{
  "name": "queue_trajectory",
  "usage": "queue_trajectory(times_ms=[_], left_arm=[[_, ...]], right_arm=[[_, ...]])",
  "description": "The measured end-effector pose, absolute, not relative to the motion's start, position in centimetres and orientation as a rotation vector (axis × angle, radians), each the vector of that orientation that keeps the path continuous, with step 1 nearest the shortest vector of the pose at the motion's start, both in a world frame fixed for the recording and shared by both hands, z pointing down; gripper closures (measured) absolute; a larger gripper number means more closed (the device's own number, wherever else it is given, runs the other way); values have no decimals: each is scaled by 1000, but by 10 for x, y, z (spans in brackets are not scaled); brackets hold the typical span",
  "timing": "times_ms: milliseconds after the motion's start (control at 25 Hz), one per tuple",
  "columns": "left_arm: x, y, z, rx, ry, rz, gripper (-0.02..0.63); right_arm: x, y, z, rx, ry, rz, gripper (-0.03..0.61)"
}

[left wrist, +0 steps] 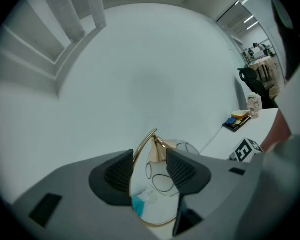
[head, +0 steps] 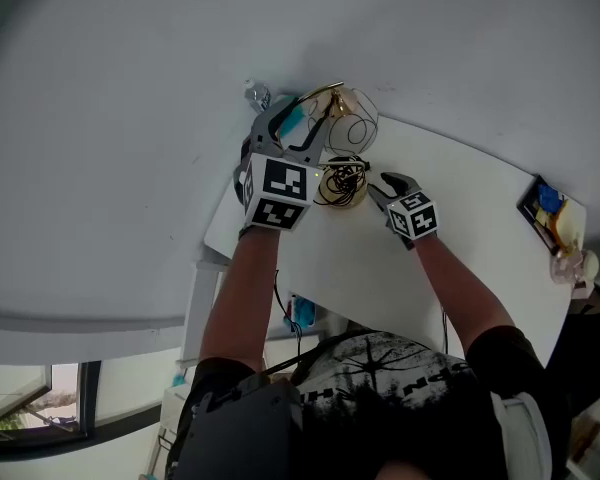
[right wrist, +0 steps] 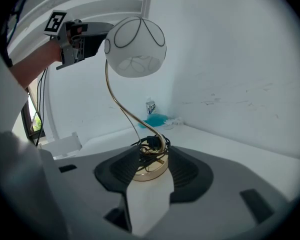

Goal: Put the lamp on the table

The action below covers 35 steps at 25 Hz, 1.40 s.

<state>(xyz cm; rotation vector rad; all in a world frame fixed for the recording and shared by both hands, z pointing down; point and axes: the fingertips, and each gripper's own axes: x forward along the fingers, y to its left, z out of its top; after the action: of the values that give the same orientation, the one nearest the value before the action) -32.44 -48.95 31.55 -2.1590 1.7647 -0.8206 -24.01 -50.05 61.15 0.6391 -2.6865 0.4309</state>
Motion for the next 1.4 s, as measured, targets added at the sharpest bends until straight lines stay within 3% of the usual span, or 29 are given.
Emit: queue_trajectory(times_ms=[560,720,920,1120,1400], left_arm=[[-267,-405,362,-2286,1838,-686,423],[-240,-374,376,-2345,1878,-555,514],[-200,-335,401,-2494,1874,-416,592],[-147,-302,426,-2644,1791,-371,598],[-76,-263,430,-2777,1623,-249,598]], right_arm=[[-158,-452,562,659,-2750,293,410],[-136,-425,538,628,-2793,217,414],[-101,-384,507,609,-2849,123,473],[-60,-351,480,645,-2892,73,536],[0,-305,460,688,-2914,56,555]])
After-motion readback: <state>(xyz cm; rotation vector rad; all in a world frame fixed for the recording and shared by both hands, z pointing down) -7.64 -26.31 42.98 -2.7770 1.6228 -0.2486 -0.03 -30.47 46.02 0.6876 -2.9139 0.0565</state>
